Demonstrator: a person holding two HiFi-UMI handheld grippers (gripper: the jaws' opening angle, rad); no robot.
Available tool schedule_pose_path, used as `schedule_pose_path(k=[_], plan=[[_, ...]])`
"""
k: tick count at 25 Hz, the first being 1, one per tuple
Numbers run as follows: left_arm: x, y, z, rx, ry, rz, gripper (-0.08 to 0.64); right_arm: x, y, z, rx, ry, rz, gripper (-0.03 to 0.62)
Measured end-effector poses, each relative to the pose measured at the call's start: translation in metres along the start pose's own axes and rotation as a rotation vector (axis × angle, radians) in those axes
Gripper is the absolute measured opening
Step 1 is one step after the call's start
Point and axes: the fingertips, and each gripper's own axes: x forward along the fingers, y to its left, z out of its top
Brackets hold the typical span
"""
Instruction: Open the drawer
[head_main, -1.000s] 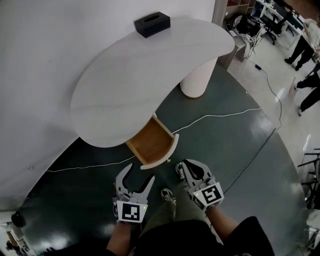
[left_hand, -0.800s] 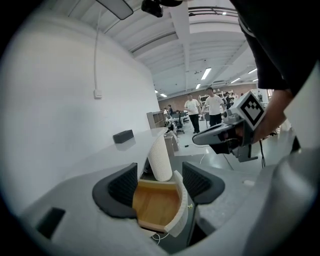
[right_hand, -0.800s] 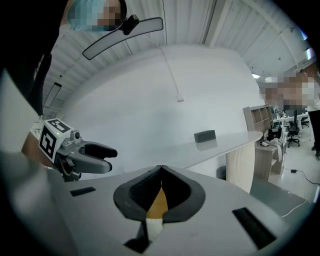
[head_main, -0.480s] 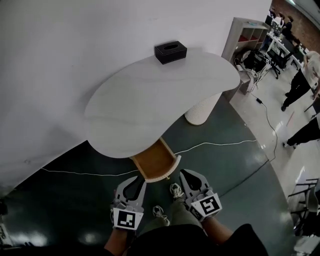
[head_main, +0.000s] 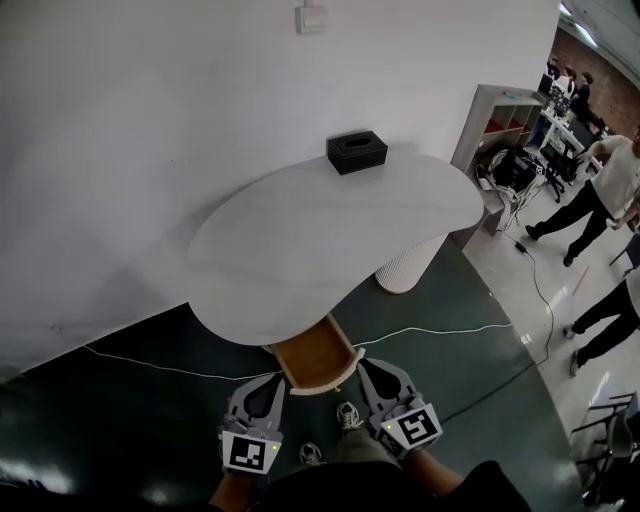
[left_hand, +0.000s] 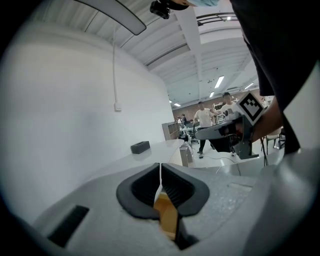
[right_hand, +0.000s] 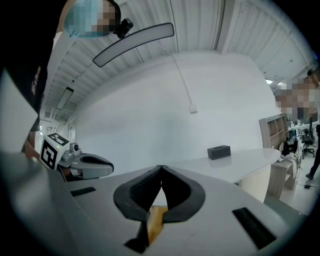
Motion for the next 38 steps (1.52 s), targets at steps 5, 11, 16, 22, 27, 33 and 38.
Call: schedule_pose_path(k=[5,11,16,22,27,33,38], plan=[[-0.001,0.011,0.006,-0.021,0.007,0.026,0.021,0.017,0.006,0.025,0.005,-0.041,0.04,0.003],[-0.008,0.027,0.007,-0.027,0.031,0.054,0.018,0.03,0.007,0.028,-0.038,-0.001,0.075,0.002],[-0.012,0.038,0.008,-0.038,0.039,0.083,0.018,0.038,0.003,0.031,-0.055,0.016,0.087,0.002],[-0.007,0.041,0.018,-0.034,0.019,0.108,0.018,0.043,-0.003,0.036,-0.069,0.021,0.108,0.002],[-0.003,0.042,0.024,-0.032,0.009,0.122,0.018,0.046,-0.004,0.036,-0.065,0.034,0.125,0.002],[0.002,0.037,0.028,-0.03,0.002,0.126,0.018,0.047,-0.01,0.033,-0.064,0.032,0.13,0.002],[0.003,0.035,0.029,-0.035,0.004,0.135,0.018,0.049,-0.011,0.031,-0.066,0.046,0.147,0.002]])
